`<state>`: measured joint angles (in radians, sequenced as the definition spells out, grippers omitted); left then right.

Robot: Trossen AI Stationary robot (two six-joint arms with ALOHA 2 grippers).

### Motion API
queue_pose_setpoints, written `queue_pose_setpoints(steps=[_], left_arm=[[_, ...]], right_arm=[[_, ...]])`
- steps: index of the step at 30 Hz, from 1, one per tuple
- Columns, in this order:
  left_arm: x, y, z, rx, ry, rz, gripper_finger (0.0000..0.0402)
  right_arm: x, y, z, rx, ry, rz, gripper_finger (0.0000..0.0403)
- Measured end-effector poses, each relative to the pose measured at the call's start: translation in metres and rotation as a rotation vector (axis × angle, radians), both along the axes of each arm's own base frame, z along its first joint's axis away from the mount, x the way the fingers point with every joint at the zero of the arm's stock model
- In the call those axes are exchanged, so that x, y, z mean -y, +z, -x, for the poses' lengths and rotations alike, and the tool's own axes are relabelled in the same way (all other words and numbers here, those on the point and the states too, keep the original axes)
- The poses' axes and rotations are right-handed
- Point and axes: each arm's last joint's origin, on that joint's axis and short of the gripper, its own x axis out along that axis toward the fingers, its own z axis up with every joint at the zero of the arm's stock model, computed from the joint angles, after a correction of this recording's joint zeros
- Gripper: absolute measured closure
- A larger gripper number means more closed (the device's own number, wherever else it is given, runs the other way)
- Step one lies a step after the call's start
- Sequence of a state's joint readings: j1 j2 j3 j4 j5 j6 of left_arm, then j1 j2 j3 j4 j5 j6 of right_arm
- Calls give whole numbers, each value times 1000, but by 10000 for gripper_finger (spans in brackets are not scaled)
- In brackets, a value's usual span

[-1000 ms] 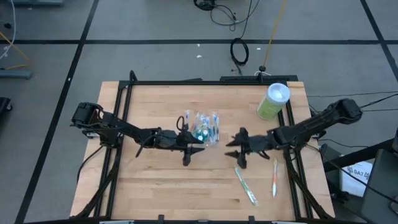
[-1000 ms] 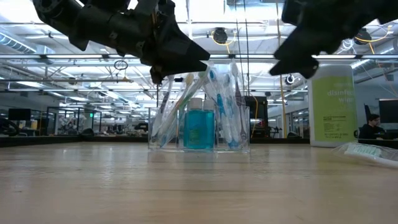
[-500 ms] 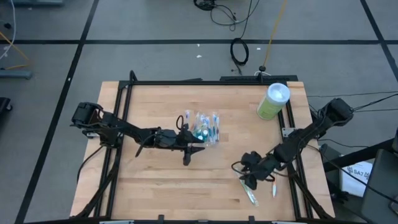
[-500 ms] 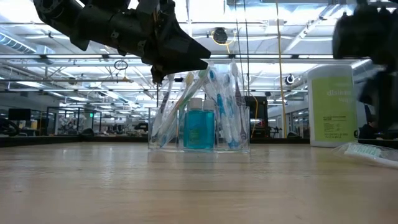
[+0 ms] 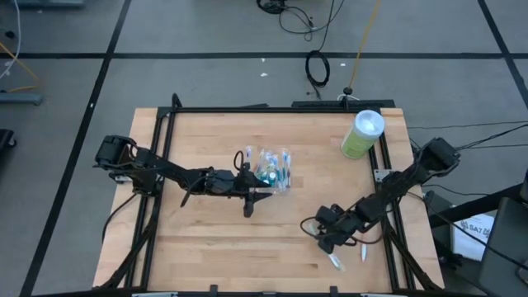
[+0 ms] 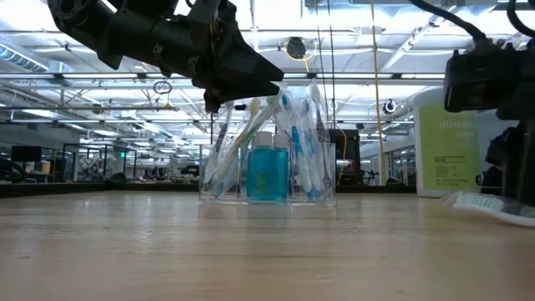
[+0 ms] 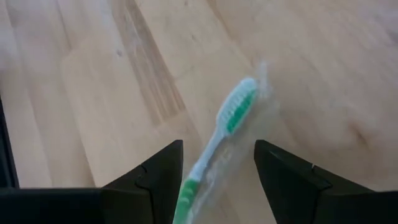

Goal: Pick & Place toothbrushing station
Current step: Put the green toothbrush into the transparent organizer

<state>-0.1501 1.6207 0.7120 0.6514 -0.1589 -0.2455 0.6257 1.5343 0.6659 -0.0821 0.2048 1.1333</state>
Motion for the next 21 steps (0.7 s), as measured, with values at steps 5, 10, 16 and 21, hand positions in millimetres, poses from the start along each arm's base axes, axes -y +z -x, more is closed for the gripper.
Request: queue_pose_setpoints(steps=[5,10,16,21], left_arm=[[0,0,0,-3,-1,-1,247],[0,-1,0,-6,-1,-2,247],[0,-1,0,-6,-2,-2,247],[0,-1,0,-7,-3,-3,247]], right_arm=[[1,-2,-4,45,-4,54,210],[2,-3,-3,46,53,100,247],[3,-3,-3,48,107,140,328],[3,-4,-4,64,98,163,390]])
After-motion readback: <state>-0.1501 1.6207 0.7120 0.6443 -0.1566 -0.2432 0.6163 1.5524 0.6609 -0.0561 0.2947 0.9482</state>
